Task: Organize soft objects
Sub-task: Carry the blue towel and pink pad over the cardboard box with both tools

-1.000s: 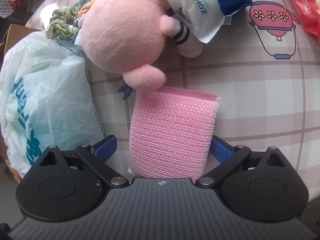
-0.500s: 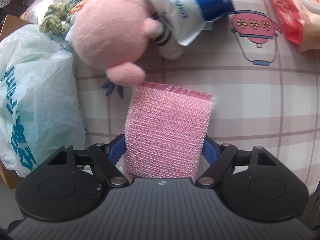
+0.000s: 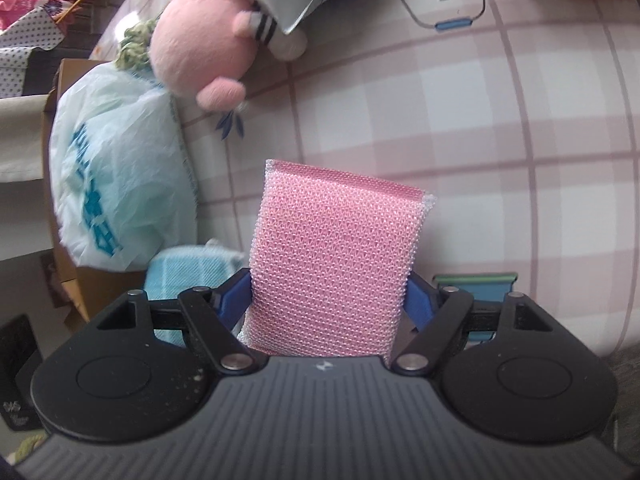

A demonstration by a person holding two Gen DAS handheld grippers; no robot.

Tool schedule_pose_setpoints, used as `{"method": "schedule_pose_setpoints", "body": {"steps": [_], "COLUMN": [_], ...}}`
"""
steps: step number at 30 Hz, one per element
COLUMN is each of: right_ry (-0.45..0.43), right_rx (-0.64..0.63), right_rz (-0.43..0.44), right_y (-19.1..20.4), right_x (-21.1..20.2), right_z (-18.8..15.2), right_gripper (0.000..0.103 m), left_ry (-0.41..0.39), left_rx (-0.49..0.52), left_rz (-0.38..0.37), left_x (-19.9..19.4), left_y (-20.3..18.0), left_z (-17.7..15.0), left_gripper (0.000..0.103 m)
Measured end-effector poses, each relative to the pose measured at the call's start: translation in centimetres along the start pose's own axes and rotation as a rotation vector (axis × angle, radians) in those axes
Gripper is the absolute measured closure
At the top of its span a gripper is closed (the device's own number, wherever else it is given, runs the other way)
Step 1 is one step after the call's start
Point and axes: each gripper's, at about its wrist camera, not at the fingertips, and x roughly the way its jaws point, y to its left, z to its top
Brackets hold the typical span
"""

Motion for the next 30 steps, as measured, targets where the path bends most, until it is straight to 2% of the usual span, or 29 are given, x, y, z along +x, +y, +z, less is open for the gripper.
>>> {"method": "schedule_pose_setpoints", "body": {"steps": [9,11,16,22,30], "right_ry": [0.079,0.098,0.129,0.160,0.230], "right_rx": [0.005,0.003,-0.004,-0.012,-0.057], "right_rz": [0.132,0.158,0.183,0.214,0.263], "right_y": [1.1,1.2,2.8,4.9,10.0], "right_x": [0.8,-0.3,0.0,-0.8,-0.7], "right_z": [-2.0,-2.9,-3.8,-4.7,-6.5], "right_gripper": [0.026,0.026,0.026,0.026,0.026], "left_ry": [0.008,0.009,0.011,0.006,-0.015], "left_rx": [0.025,0.031,0.046,0.042,0.018], "left_rz": [-0.025,-0.032,-0.052,-0.105,-0.129], "left_x": [-0.7,-0.9,-2.2,-5.0,-9.6], "left_y": [-0.6,-0.6,-0.3,1.6,5.1], "left_z": [0.4,0.5,0.5,-0.6,-2.8], "left_gripper": [0.084,0.084,0.084,0.084,0.084]}}
